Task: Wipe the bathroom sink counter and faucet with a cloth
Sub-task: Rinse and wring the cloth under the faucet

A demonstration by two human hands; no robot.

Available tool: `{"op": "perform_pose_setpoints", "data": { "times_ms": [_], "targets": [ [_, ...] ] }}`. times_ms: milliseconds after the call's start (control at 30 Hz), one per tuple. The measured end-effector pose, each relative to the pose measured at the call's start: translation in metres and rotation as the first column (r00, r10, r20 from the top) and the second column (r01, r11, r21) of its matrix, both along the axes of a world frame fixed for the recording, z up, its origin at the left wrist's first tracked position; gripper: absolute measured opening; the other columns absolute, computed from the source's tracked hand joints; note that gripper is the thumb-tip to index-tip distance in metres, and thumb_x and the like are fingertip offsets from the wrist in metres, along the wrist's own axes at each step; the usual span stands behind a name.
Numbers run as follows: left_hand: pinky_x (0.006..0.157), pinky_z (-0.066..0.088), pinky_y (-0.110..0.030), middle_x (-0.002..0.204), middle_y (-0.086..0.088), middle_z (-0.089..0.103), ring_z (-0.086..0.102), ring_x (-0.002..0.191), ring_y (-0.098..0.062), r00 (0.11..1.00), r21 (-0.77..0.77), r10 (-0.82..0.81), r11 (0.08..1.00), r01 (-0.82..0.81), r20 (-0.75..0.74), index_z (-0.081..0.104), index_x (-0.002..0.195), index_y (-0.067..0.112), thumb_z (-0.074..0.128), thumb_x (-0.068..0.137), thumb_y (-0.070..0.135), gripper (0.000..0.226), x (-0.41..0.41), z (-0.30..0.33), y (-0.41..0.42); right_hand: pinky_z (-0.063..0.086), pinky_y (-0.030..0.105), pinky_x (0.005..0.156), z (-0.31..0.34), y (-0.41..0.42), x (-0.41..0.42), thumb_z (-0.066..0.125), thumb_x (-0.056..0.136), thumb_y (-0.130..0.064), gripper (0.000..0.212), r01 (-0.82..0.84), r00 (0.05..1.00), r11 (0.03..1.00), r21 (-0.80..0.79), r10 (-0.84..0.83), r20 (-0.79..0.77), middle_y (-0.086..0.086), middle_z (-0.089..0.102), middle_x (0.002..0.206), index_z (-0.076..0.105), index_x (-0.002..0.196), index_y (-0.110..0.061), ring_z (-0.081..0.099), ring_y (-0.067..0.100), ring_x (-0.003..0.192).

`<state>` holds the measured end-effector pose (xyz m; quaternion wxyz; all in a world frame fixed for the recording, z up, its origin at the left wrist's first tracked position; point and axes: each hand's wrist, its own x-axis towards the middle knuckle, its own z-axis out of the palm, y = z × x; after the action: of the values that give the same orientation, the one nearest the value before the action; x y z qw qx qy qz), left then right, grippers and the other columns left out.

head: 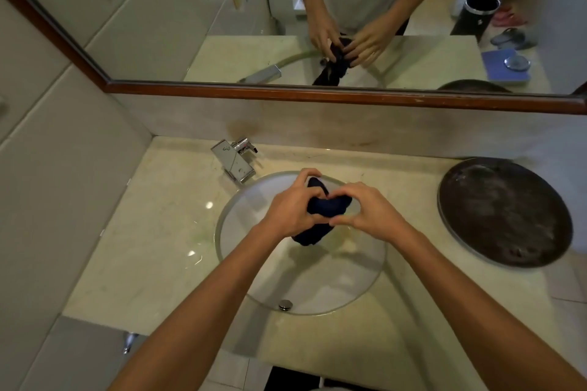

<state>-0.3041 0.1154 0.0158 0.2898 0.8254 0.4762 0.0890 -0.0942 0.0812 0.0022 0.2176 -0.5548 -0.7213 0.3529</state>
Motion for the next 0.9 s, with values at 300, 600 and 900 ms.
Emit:
{"op": "perform_pose_setpoints", "data": {
  "times_ms": [300,600,900],
  "targets": [
    [0.093,0.043,-0.042,0.093,0.008,0.067,0.052,0.103,-0.019,0.974,0.038,0.147,0.989,-0.143,-0.170,0.072,0.088,0.026,0.077,0.070,0.072,0.049,-0.016,0.029,-0.006,0.052,0.040,0.068,0.044,0.015,0.011,0.078,0.083,-0.027,0.013,-0.075,0.992,0.996,-0.052,0.069,-0.109,-0.009,0.069,0.079,0.065,0.083,-0.028,0.065,0.012,0.075],
    [0.095,0.055,-0.032,0.133,-0.004,0.068,0.064,0.123,-0.024,0.536,-0.833,0.655,0.517,0.196,0.532,0.058,0.135,0.016,0.080,0.081,0.036,0.061,-0.008,0.036,-0.037,0.050,0.028,0.072,0.057,0.021,0.041,0.073,0.088,-0.021,0.009,0.012,0.639,0.856,-0.517,-0.404,-0.654,0.003,0.068,0.090,0.068,0.094,-0.015,0.065,0.015,0.085],
    [0.098,0.055,-0.056,0.124,-0.017,0.071,0.068,0.117,-0.035,0.388,-0.897,0.850,0.428,-0.109,0.358,0.062,0.131,0.010,0.065,0.100,0.029,0.036,0.021,-0.013,-0.060,0.038,0.057,0.115,-0.017,-0.036,0.046,0.054,0.098,-0.058,0.058,-0.265,0.450,0.514,-0.816,-0.682,-0.576,0.007,0.066,0.138,0.059,0.141,-0.020,0.059,0.030,0.131]
  ]
}}
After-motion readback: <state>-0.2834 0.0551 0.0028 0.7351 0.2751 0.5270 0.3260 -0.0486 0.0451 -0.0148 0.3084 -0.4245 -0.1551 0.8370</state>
